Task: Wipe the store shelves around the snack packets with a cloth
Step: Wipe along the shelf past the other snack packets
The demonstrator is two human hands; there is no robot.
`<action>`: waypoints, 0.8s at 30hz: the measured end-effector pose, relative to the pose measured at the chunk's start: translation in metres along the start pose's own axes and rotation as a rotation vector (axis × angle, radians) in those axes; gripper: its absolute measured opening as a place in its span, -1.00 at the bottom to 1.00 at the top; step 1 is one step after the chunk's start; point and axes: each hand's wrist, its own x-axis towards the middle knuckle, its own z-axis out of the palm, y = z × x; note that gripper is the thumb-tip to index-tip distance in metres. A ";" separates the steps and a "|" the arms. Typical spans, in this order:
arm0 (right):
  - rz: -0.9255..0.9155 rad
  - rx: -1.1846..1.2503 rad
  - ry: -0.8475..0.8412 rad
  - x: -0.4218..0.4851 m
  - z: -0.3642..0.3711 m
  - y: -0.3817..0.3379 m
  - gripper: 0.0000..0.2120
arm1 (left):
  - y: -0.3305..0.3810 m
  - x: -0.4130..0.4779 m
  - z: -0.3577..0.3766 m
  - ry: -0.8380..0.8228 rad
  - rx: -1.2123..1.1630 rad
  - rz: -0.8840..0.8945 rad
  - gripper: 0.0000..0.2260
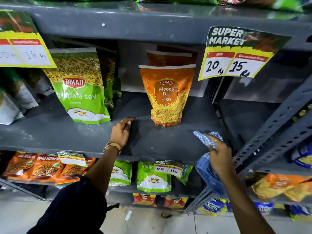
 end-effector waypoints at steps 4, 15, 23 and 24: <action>0.041 -0.125 -0.039 -0.013 0.042 -0.001 -0.53 | -0.002 0.002 0.001 -0.019 0.005 -0.015 -0.67; -0.270 -0.004 -0.407 -0.067 0.116 -0.101 -0.40 | 0.005 0.000 -0.006 -0.124 -0.005 -0.029 -0.67; -0.098 0.530 -0.551 -0.092 0.066 -0.140 -0.73 | 0.010 -0.001 -0.039 -0.272 -0.284 -0.105 -0.74; -0.049 0.568 -0.479 -0.086 0.052 -0.135 -0.73 | 0.007 -0.005 -0.047 -0.265 -0.240 -0.068 -0.77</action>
